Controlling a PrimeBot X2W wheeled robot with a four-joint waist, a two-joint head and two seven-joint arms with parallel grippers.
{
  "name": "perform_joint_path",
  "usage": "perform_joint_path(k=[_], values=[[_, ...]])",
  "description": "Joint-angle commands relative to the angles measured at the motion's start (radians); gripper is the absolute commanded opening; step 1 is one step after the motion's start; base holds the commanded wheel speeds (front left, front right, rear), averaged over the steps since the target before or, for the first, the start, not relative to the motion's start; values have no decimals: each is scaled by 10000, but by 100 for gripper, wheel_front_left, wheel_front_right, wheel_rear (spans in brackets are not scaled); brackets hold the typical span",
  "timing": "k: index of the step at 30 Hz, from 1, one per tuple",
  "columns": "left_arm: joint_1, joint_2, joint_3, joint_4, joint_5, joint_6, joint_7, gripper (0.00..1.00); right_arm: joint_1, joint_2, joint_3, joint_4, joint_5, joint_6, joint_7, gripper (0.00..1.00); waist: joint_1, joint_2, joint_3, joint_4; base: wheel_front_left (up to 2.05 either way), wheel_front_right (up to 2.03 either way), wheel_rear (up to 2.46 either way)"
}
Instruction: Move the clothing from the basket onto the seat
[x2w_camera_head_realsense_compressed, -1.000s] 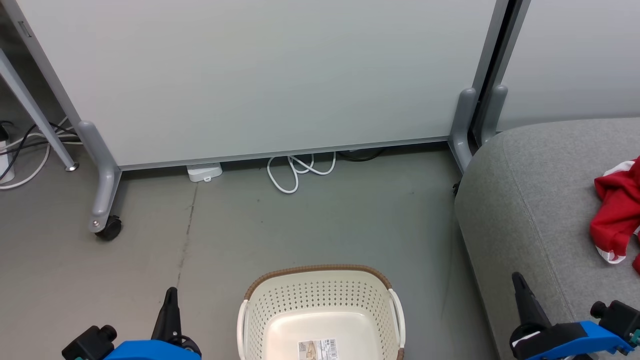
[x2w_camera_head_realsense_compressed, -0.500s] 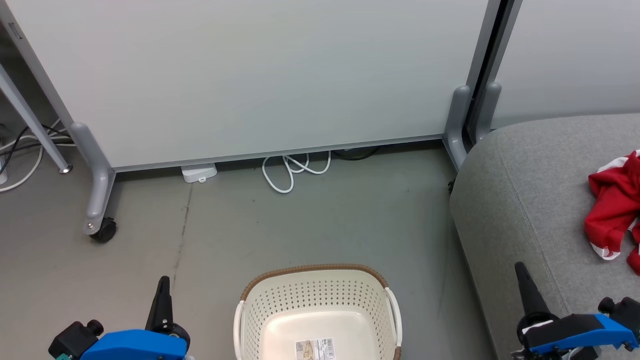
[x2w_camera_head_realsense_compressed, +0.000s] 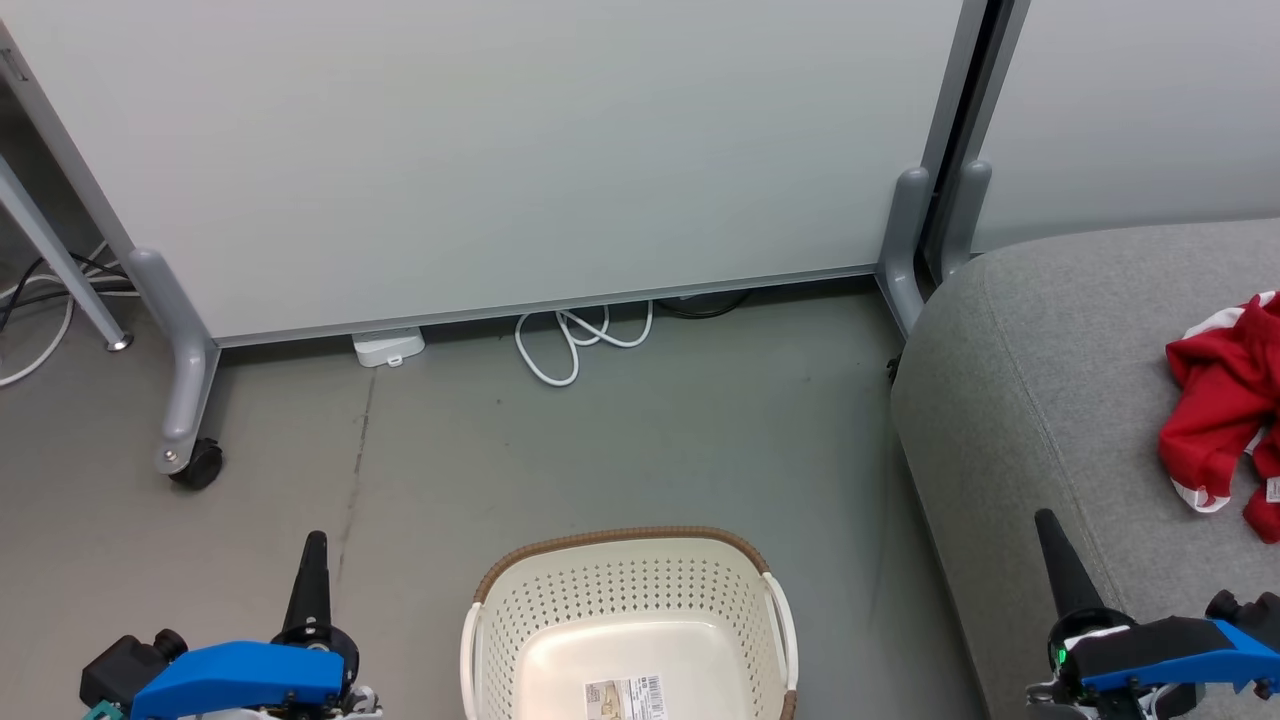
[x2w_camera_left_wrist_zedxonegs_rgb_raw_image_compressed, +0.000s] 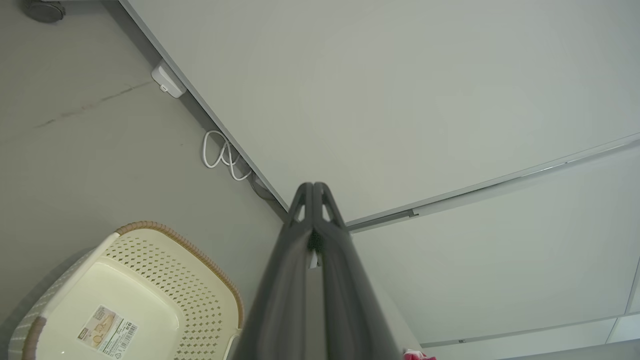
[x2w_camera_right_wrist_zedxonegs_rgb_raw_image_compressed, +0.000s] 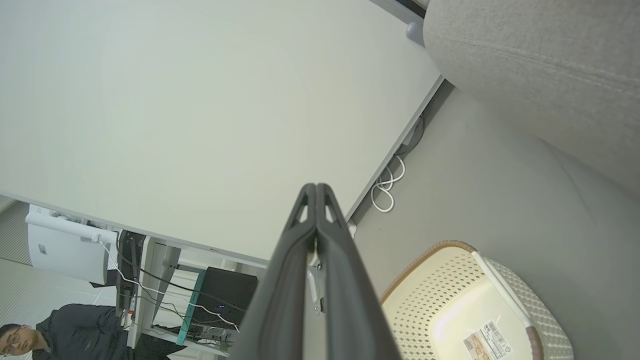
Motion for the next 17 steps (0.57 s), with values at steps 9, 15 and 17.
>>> perform_joint_path(k=[9,15,17], values=[[-335,60,202,-264,-898,-10,254,0,-302,-80,-52,-172,953,3,164,0,0,0,15,-83,0,0,0],[-383,57,282,-354,-1416,-11,392,0,-348,-83,-74,-203,1499,3,255,0,0,0,26,-140,0,0,0],[-406,54,309,-381,-1581,-11,447,0,-367,-84,-83,-216,1678,3,290,0,0,0,29,-159,0,0,0]])
